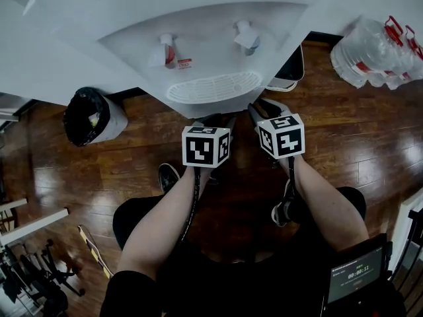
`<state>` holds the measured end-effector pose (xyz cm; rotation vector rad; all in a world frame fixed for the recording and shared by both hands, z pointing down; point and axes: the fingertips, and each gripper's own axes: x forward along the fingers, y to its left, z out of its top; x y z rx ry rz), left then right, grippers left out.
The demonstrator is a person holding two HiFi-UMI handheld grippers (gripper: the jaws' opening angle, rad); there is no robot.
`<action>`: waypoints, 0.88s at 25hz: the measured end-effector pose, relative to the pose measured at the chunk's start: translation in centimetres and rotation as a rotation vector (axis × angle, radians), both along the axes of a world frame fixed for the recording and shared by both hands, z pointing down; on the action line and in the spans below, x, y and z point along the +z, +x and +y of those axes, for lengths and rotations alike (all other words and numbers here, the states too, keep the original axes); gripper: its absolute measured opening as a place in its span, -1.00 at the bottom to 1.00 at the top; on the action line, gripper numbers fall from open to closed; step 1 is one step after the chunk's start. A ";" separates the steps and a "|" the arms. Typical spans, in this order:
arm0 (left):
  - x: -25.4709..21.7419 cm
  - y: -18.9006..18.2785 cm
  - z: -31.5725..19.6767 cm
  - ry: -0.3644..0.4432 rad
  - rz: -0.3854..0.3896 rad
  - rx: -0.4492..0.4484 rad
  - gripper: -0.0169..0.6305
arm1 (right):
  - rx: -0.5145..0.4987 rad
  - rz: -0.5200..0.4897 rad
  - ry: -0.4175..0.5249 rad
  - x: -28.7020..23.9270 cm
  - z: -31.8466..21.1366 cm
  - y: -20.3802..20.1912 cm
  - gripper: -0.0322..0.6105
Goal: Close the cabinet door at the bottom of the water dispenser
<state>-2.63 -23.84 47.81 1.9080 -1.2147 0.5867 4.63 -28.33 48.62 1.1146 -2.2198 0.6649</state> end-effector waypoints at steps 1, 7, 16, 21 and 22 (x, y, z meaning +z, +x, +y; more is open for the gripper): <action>-0.2 0.1 0.5 0.005 0.004 -0.002 -0.45 | -0.001 -0.008 0.008 -0.4 0.4 0.0 -0.56; -2.2 -0.5 2.7 0.055 0.074 -0.100 -0.48 | 0.013 -0.123 0.026 -3.4 3.4 -1.6 -0.67; -8.0 1.8 8.3 0.281 0.011 -0.002 -0.49 | -0.011 -0.181 0.116 -6.9 10.7 -1.8 -0.81; -8.8 1.2 12.8 0.325 -0.011 0.005 -0.49 | -0.033 -0.194 0.176 -8.6 14.9 -2.3 -0.89; -9.0 1.3 13.7 0.334 -0.012 0.013 -0.49 | -0.036 -0.195 0.191 -8.9 15.7 -2.3 -0.89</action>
